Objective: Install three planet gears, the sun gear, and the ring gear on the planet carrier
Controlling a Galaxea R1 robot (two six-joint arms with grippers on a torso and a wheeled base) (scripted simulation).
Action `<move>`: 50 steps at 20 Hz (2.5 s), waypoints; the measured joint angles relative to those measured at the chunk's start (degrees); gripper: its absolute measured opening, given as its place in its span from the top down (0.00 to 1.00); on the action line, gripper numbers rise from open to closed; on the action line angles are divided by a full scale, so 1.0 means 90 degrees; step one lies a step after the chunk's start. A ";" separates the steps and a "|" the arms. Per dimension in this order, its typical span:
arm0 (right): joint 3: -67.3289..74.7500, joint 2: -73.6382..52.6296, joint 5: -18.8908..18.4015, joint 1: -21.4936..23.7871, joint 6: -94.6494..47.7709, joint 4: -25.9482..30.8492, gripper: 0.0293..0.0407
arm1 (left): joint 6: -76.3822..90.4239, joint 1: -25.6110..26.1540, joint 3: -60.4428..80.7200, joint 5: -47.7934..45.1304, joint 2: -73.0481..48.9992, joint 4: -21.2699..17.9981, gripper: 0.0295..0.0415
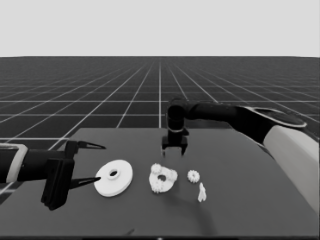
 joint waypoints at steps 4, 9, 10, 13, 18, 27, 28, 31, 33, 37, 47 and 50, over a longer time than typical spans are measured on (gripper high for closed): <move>-0.0081 0.0026 -0.0028 0.0144 -0.0052 0.0147 0.19 | 0.0000 0.0000 0.0000 0.0000 0.0000 0.0000 0.25; 0.0799 -0.1686 -0.0102 0.0277 -0.0865 0.0264 0.19 | 0.0000 0.0000 0.0000 0.0000 0.0000 0.0000 0.25; 0.0804 -0.1770 -0.0109 0.0284 -0.0944 0.0268 0.19 | 0.0000 0.0000 0.0000 0.0000 0.0000 0.0000 0.25; 0.0807 -0.1856 -0.0117 0.0291 -0.1037 0.0273 0.19 | 0.0000 0.0000 0.0000 0.0000 0.0000 0.0000 0.25; 0.0422 -0.1737 0.0757 -0.1754 -0.1238 -0.1600 0.19 | 0.0000 0.0000 0.0000 0.0000 0.0000 0.0000 0.25; -0.0176 -0.1513 0.1076 -0.2242 -0.1518 -0.1968 0.82 | 0.0000 0.0000 0.0000 0.0000 0.0000 0.0000 0.25; -0.0177 -0.1512 0.1077 -0.2240 -0.1519 -0.1970 0.83 | 0.0000 0.0000 0.0000 0.0000 0.0000 0.0000 0.25; -0.0179 -0.1511 0.1078 -0.2240 -0.1520 -0.1971 0.83 | 0.0000 0.0000 0.0000 0.0000 0.0000 0.0000 0.25; -0.0180 -0.1510 0.1078 -0.2241 -0.1520 -0.1971 0.83 | 0.0000 0.0000 0.0000 0.0000 0.0000 0.0000 0.25; 0.1099 -0.1987 0.0190 -0.0792 -0.0908 -0.0632 0.83 | 0.0000 0.0000 0.0000 0.0000 0.0000 0.0000 0.25; 0.0226 -0.0265 -0.0063 0.0290 0.0062 0.0291 0.83 | 0.0000 0.0000 0.0000 0.0000 0.0000 0.0000 0.25; -0.0552 0.0707 -0.0055 0.0292 0.0143 0.0298 0.83 | 0.0000 0.0000 0.0000 0.0000 0.0000 0.0000 0.25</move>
